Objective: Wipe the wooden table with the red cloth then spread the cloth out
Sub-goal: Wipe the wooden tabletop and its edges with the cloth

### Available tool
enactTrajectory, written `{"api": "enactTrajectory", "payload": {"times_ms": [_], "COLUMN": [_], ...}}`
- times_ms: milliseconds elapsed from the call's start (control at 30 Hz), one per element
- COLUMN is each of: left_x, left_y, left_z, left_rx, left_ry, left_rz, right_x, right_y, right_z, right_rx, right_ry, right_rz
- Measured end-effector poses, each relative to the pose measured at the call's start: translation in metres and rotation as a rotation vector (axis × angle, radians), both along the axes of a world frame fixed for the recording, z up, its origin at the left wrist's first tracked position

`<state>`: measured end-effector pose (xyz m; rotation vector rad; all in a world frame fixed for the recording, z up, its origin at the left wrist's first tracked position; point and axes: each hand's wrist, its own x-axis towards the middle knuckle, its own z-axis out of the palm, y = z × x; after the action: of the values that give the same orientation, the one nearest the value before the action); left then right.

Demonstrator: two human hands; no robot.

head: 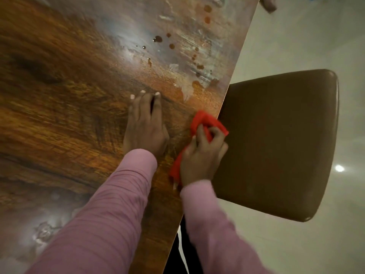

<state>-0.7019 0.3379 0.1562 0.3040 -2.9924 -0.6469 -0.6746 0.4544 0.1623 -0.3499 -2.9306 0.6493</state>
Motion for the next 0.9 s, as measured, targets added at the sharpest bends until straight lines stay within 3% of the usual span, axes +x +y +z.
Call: {"api": "enactTrajectory", "payload": {"times_ms": [167,300,400,467,700,800,900], "left_x": [0.003,0.005,0.003,0.002,0.001,0.002,0.003], "left_y": [0.001,0.000,-0.001,-0.001,0.001,0.000,0.000], "left_z": [-0.001,-0.002,-0.002,-0.003,-0.001,-0.004,-0.004], "left_rx": [0.007,0.013,0.024,0.025,0.020,0.030,0.039], "left_ry": [-0.013,0.004,0.005,0.009,0.039,0.046,0.053], "left_rz": [0.003,0.001,0.011,0.019,0.094,0.143,0.206], "right_x": [0.034,-0.057,-0.136,-0.142,-0.011,-0.054,-0.133], "right_y": [0.006,0.019,0.029,0.031,0.033,0.051,0.051], "right_z": [-0.004,-0.003,0.003,0.003,0.000,0.003,0.007], "right_rx": [0.001,0.024,-0.086,-0.074,0.097,0.171,0.195], "right_ry": [-0.017,0.034,0.009,0.014,0.032,0.022,0.022], "right_rz": [0.034,0.016,-0.008,0.014,0.467,0.665,0.620]}}
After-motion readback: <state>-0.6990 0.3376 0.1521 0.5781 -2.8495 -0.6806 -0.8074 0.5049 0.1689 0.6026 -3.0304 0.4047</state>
